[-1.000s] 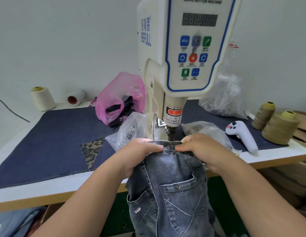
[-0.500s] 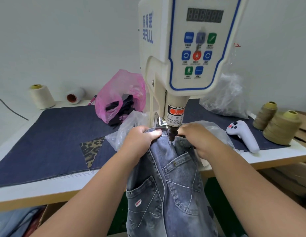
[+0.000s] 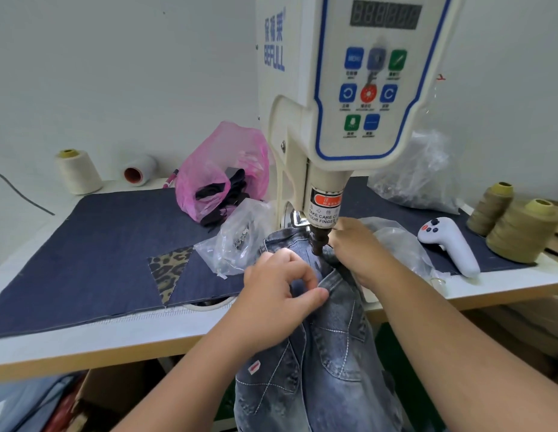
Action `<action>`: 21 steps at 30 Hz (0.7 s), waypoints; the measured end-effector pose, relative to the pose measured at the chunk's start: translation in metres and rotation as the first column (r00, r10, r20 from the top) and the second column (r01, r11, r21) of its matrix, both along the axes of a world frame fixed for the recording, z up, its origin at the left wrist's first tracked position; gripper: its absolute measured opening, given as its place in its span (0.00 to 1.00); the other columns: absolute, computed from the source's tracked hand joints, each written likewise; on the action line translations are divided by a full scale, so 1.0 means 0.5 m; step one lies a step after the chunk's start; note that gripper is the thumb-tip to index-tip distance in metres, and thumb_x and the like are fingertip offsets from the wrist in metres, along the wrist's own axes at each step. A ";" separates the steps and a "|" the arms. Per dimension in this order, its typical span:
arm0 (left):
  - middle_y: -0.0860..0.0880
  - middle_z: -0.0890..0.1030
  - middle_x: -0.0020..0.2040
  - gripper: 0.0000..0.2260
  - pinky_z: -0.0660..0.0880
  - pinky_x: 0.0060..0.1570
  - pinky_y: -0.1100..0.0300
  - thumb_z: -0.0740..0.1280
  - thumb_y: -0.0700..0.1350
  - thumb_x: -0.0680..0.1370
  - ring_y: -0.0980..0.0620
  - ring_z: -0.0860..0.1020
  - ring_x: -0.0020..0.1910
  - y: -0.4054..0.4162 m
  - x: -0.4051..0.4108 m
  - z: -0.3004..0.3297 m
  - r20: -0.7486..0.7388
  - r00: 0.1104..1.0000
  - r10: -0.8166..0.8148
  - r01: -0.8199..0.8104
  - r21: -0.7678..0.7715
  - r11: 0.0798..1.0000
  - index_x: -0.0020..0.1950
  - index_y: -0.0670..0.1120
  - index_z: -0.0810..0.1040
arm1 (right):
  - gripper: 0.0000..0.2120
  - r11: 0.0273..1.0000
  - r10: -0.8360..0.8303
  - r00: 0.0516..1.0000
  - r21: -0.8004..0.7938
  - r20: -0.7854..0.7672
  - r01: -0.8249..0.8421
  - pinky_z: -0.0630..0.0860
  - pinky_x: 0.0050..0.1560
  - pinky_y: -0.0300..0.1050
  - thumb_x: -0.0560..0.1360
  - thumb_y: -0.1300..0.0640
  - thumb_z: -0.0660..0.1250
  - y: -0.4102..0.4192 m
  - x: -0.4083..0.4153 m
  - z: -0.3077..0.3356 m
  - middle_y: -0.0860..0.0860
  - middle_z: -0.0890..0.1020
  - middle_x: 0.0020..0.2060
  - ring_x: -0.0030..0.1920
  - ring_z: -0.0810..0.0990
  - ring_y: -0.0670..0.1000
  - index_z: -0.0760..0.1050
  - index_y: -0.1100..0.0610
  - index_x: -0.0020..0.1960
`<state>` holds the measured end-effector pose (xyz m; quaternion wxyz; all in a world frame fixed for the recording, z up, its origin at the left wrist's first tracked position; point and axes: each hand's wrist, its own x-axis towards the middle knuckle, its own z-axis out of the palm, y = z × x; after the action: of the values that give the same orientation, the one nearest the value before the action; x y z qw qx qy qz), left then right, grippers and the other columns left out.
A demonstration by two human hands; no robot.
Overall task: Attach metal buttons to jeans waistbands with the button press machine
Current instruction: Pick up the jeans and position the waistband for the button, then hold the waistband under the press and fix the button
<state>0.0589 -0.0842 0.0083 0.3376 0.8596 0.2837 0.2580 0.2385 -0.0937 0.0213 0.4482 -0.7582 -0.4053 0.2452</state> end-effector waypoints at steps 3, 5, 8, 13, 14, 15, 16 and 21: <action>0.58 0.76 0.50 0.11 0.63 0.63 0.53 0.70 0.50 0.77 0.58 0.69 0.56 0.014 -0.003 0.004 -0.021 0.999 -0.029 0.029 0.000 1.000 0.37 0.54 0.72 | 0.13 0.999 0.015 0.998 0.046 -0.064 -0.012 0.66 0.38 0.45 0.73 0.63 0.60 -0.004 0.001 -0.005 0.43 0.77 0.29 0.37 0.72 0.47 0.75 0.51 0.33; 0.57 0.75 0.47 0.11 0.62 0.62 0.55 0.68 0.50 0.79 0.60 0.69 0.53 0.024 -0.003 -0.003 -0.053 0.998 -0.017 0.018 0.024 1.000 0.38 0.54 0.71 | 0.11 0.998 0.051 0.995 0.043 -0.090 -0.047 0.70 0.41 0.47 0.74 0.62 0.59 -0.006 0.002 -0.005 0.47 0.80 0.35 0.42 0.76 0.48 0.77 0.52 0.38; 0.55 0.75 0.39 0.11 0.64 0.55 0.58 0.64 0.49 0.81 0.59 0.68 0.49 0.034 -0.001 -0.022 -0.066 0.996 0.059 -0.059 0.004 0.998 0.40 0.54 0.68 | 0.08 0.994 0.106 0.979 0.035 -0.176 -0.101 0.78 0.55 0.54 0.75 0.60 0.62 -0.002 0.012 -0.006 0.57 0.84 0.47 0.50 0.81 0.54 0.80 0.57 0.46; 0.53 0.76 0.34 0.10 0.62 0.43 0.64 0.63 0.51 0.82 0.49 0.69 0.51 0.056 0.018 -0.030 -0.029 0.980 0.197 -0.198 -0.031 0.980 0.41 0.54 0.68 | 0.08 0.994 0.109 0.979 0.004 -0.174 -0.110 0.71 0.48 0.46 0.77 0.62 0.64 0.004 0.029 0.001 0.53 0.81 0.42 0.45 0.77 0.49 0.78 0.56 0.41; 0.53 0.76 0.33 0.10 0.62 0.46 0.61 0.64 0.51 0.81 0.51 0.71 0.47 0.061 0.023 -0.024 -0.023 0.980 0.197 -0.197 -0.028 0.980 0.41 0.54 0.69 | 0.09 0.995 0.093 0.985 -0.011 -0.148 -0.096 0.70 0.48 0.47 0.77 0.62 0.63 0.005 0.032 0.006 0.53 0.81 0.43 0.45 0.76 0.50 0.77 0.56 0.40; 0.53 0.76 0.32 0.10 0.62 0.48 0.59 0.65 0.51 0.81 0.54 0.72 0.43 0.066 0.027 -0.019 -0.016 0.981 0.192 -0.192 -0.025 0.981 0.40 0.54 0.69 | 0.09 0.995 0.096 0.988 -0.028 -0.119 -0.100 0.69 0.47 0.47 0.78 0.62 0.63 0.008 0.034 0.011 0.53 0.81 0.43 0.45 0.75 0.50 0.76 0.56 0.39; 0.53 0.76 0.32 0.11 0.62 0.50 0.58 0.66 0.52 0.80 0.59 0.72 0.39 0.071 0.030 -0.015 -0.007 0.982 0.187 -0.187 -0.024 0.982 0.40 0.54 0.70 | 0.10 0.992 0.112 0.991 -0.052 -0.077 -0.116 0.68 0.45 0.46 0.79 0.62 0.62 0.010 0.035 0.014 0.52 0.79 0.42 0.44 0.74 0.50 0.75 0.56 0.39; 0.56 0.76 0.36 0.10 0.57 0.51 0.58 0.67 0.52 0.79 0.62 0.71 0.43 0.074 0.036 -0.005 0.069 0.978 0.196 -0.203 0.135 0.970 0.39 0.56 0.71 | 0.19 1.000 0.022 0.999 -0.022 0.034 -0.021 0.62 0.32 0.43 0.79 0.62 0.63 0.020 0.038 0.013 0.50 0.69 0.26 0.31 0.65 0.49 0.64 0.56 0.31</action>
<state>0.0769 -0.0473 0.0057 0.2561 0.8410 0.3403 0.3336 0.2574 -0.0834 0.0276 0.4301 -0.7627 -0.4184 0.2415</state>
